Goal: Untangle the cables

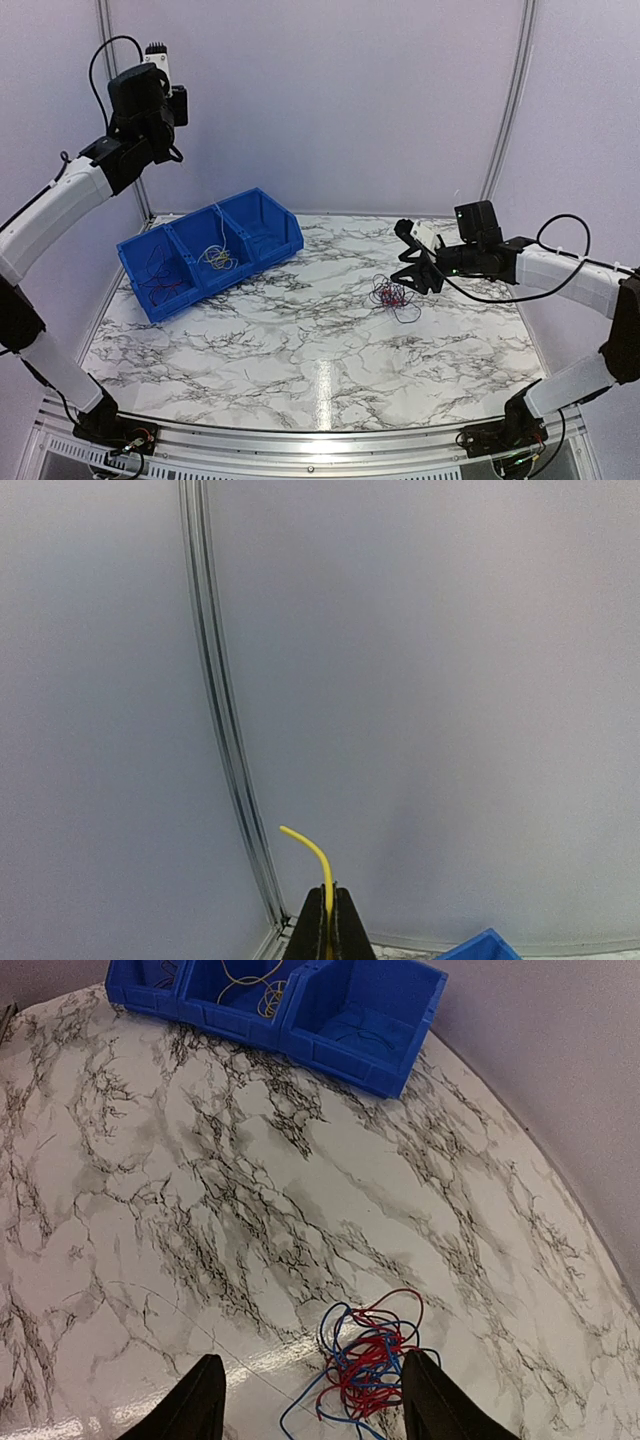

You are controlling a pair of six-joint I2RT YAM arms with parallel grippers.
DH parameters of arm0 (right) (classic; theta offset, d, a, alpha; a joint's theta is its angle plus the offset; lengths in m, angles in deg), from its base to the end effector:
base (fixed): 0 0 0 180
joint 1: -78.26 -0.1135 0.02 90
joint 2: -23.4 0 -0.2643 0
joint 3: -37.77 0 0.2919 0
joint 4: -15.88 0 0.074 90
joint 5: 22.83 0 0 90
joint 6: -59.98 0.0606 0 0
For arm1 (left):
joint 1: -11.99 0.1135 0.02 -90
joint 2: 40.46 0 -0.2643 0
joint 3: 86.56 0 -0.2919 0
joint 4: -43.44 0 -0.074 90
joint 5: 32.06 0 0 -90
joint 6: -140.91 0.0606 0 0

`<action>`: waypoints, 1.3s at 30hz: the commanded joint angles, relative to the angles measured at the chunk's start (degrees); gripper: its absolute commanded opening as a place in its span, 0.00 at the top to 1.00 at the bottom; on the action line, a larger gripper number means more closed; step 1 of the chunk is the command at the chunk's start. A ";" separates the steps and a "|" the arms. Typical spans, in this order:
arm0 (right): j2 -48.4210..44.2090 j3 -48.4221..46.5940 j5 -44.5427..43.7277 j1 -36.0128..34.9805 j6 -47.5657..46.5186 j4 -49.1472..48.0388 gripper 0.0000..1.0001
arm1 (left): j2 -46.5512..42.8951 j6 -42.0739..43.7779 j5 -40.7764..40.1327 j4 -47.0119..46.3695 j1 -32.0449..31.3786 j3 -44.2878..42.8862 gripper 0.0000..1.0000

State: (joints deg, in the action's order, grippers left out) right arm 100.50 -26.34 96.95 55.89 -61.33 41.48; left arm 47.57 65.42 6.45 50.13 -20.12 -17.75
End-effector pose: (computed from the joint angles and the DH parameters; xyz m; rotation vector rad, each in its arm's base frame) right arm 0.3070 0.1589 0.2266 -1.2258 1.8081 0.4931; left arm 0.3525 -0.1652 0.5241 -0.2319 1.3814 0.3199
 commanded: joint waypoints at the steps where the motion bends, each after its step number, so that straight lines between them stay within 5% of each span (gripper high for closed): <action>1: 0.38 0.16 0.81 0.14 -1.01 -2.35 0.40 | 1.85 -0.03 -0.10 -3.44 2.25 5.37 1.00; 16: 7.97 -1.62 2.29 -0.66 -1.58 -1.52 0.40 | 5.29 -18.19 9.06 1.25 6.00 22.63 1.00; 39: 9.47 -1.98 0.52 -3.73 -3.43 -0.55 0.41 | 17.49 -24.43 16.32 7.54 11.78 20.46 1.00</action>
State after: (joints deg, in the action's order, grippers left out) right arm 110.23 -26.45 97.83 52.78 -63.93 40.63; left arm 63.79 42.68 20.42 56.41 -10.84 4.53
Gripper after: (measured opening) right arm 0.590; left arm 0.012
